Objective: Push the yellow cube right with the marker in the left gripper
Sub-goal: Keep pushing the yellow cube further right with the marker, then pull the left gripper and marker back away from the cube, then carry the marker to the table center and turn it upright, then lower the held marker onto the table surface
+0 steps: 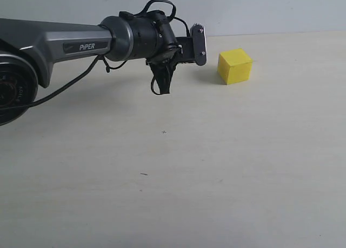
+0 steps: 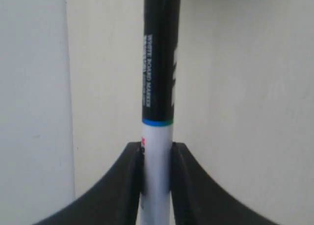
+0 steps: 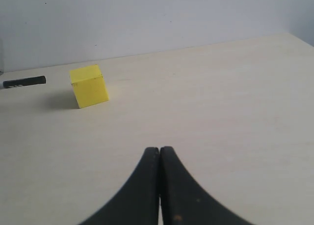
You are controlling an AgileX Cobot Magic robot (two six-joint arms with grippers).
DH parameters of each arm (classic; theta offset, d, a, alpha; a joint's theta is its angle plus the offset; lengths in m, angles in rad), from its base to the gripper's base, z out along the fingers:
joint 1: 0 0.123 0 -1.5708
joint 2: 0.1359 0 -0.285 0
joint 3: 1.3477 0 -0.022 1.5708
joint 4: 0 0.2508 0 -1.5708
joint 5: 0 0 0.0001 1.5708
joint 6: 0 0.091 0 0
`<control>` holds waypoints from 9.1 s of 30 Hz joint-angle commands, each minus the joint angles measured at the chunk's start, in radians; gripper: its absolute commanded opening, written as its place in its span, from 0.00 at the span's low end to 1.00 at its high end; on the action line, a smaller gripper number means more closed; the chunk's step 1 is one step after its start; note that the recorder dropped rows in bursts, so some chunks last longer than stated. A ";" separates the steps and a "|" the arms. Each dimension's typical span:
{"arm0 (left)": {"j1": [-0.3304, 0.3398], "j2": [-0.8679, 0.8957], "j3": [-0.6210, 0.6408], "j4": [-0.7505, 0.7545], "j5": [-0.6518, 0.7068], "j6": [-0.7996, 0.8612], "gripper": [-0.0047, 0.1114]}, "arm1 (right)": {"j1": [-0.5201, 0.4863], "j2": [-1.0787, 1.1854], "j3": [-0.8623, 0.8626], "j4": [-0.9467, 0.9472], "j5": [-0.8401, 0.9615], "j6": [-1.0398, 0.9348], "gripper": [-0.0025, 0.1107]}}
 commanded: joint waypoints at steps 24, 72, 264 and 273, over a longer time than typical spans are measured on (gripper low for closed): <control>0.045 0.172 -0.216 0.027 -0.035 0.141 0.04 | 0.021 -0.006 0.004 0.000 -0.002 0.000 0.02; 0.226 0.231 -0.216 -0.433 -0.643 0.729 0.04 | 0.021 -0.006 0.004 0.000 -0.005 0.000 0.02; -0.034 -0.184 0.299 -0.733 0.299 -1.065 0.04 | 0.021 -0.006 0.004 0.000 -0.003 0.000 0.02; -0.034 -0.184 0.299 -0.733 0.297 -1.050 0.34 | 0.021 -0.006 0.004 0.000 -0.003 0.000 0.02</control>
